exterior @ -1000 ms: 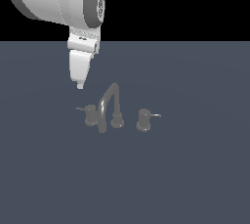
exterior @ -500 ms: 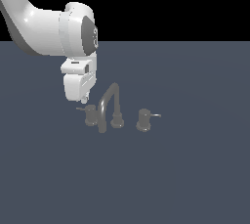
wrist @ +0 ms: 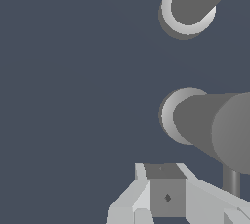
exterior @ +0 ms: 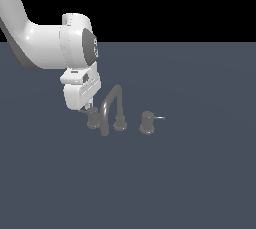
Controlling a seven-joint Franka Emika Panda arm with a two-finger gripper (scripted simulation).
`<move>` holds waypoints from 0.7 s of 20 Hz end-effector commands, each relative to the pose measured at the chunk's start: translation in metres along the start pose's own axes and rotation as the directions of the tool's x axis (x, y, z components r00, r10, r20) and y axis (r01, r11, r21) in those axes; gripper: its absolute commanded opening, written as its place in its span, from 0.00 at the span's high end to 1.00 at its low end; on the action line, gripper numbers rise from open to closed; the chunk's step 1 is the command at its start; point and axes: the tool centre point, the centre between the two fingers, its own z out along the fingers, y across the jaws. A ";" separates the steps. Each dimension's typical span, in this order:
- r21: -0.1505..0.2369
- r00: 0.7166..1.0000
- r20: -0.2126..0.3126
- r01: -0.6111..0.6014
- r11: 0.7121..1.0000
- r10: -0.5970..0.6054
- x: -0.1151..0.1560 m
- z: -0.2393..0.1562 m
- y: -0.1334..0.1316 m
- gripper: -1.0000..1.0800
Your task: Turn on the faucet by rotating a designated handle.
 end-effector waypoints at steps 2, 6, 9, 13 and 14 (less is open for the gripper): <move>0.005 1.000 -0.004 -0.007 1.000 0.007 0.000 0.001 -0.001 1.00; 0.004 1.000 -0.004 -0.006 1.000 0.006 -0.002 0.001 0.003 1.00; 0.004 1.000 -0.004 -0.006 1.000 0.006 -0.008 0.001 0.013 1.00; 0.004 1.000 -0.004 -0.007 1.000 0.007 -0.016 0.001 0.027 1.00; 0.005 1.000 -0.004 -0.007 1.000 0.007 -0.018 0.001 0.031 1.00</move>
